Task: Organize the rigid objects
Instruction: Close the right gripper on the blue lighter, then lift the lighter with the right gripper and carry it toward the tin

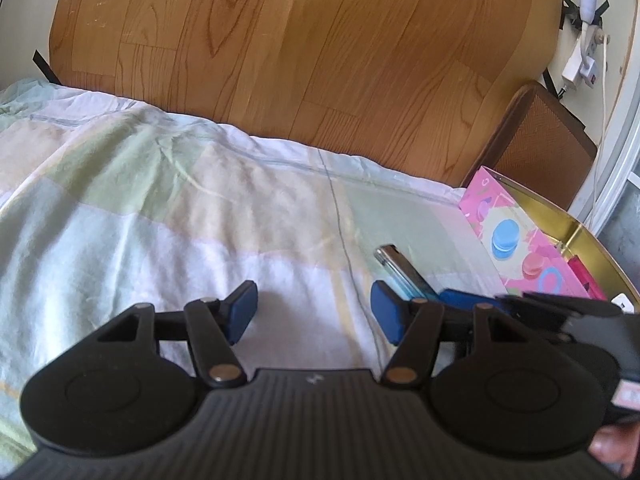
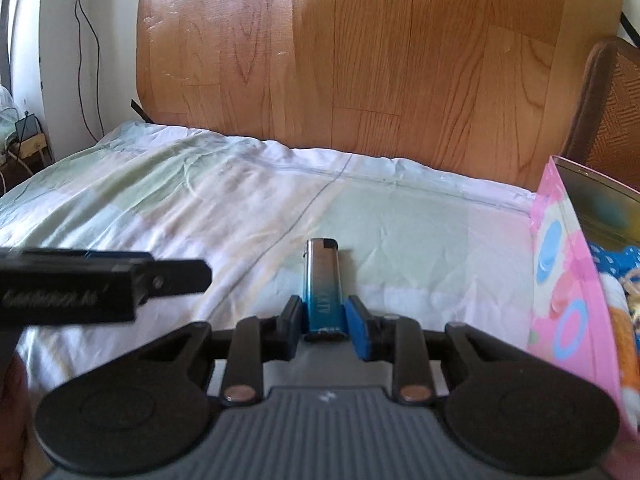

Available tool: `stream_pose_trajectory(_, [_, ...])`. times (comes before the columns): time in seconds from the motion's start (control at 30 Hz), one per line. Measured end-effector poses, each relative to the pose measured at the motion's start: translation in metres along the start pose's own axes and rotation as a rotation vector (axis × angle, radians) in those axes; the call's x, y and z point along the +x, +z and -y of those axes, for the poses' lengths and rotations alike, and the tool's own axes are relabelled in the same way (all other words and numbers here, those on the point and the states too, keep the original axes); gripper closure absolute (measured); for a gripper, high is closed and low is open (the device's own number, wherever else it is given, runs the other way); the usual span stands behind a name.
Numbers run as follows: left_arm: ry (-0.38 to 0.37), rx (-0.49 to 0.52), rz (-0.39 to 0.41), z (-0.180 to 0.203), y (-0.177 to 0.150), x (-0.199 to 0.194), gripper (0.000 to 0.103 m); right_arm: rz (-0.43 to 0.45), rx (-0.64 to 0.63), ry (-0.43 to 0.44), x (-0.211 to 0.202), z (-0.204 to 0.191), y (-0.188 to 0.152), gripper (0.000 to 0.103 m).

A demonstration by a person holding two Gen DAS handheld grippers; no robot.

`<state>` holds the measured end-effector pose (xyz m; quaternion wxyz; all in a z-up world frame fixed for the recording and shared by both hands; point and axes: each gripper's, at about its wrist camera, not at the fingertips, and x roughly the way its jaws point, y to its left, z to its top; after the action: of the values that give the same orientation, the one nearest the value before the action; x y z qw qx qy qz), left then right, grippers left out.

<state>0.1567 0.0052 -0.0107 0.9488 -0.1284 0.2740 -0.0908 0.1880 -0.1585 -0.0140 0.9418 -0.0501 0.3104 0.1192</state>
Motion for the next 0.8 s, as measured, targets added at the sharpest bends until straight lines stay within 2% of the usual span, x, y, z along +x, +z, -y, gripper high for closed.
stream_pose_trajectory(0.33, [0.019,0.034,-0.008,0.005,-0.001,0.001,0.036,0.005,0.039,0.007,-0.042,0.010,-0.030,0.078])
stream_pose_trajectory(0.8, [0.048,0.108,-0.030,0.015,-0.004,0.004,0.028,0.043,0.038,-0.029,-0.101,0.007,-0.074,0.078])
